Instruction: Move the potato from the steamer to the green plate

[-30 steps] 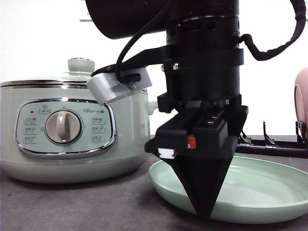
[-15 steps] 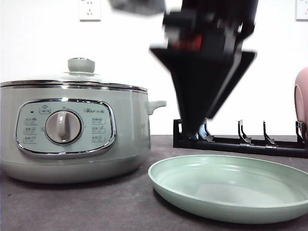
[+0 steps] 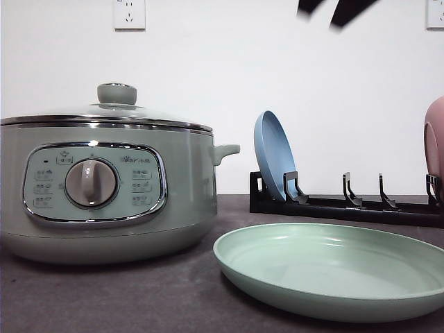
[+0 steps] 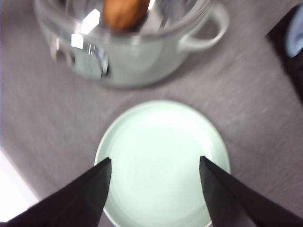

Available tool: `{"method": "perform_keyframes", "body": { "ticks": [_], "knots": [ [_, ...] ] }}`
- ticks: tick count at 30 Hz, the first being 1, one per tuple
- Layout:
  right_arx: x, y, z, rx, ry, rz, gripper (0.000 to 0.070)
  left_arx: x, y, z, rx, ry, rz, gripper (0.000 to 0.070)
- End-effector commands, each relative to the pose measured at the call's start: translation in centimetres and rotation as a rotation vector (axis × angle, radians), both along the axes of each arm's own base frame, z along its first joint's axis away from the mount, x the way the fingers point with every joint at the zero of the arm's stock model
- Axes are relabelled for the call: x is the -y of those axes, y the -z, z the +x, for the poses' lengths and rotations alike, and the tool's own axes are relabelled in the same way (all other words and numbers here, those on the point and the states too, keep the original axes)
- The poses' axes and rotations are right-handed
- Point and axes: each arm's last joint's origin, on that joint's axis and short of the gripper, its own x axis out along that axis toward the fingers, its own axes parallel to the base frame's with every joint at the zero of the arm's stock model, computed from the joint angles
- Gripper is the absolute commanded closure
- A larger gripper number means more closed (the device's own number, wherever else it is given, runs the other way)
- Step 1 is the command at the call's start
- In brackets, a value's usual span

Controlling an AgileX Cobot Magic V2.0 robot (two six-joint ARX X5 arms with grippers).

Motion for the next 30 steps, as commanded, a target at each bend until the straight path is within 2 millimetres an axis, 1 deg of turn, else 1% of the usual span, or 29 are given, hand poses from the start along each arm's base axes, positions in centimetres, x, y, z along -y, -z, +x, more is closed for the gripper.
{"method": "perform_keyframes", "body": {
  "ticks": [1,4,9,12,14,19,24,30],
  "knots": [
    [0.5,-1.0,0.1,0.005,0.015,0.056,0.033,0.2,-1.2,0.7,0.022,-0.002,0.006,0.0021],
    [1.7,-1.8,0.1,0.013,0.039,0.102,0.033,0.9,-2.4,2.3,0.014,-0.001,0.032,0.0021],
    [3.0,-1.9,-0.3,-0.004,0.073,0.089,0.033,2.6,-3.9,5.2,-0.015,0.017,0.088,0.0022],
    [3.3,-1.8,-0.5,-0.015,0.075,0.078,0.033,4.0,-4.2,7.0,-0.038,0.022,0.145,0.0022],
    [3.3,-1.8,-0.6,-0.017,0.075,0.076,0.033,4.9,-4.0,8.2,-0.06,0.023,0.186,0.0022],
    [3.3,-1.8,-0.6,-0.017,0.075,0.076,0.033,7.2,-2.3,11.1,-0.15,0.011,0.307,0.0022],
    [3.3,-1.8,-0.6,-0.017,0.075,0.076,0.033,9.0,0.3,13.6,-0.224,0.018,0.388,0.0022],
    [3.3,-1.8,-0.6,-0.019,0.077,0.078,0.033,10.4,2.9,15.9,-0.291,0.038,0.425,0.0024]
  ]
}}
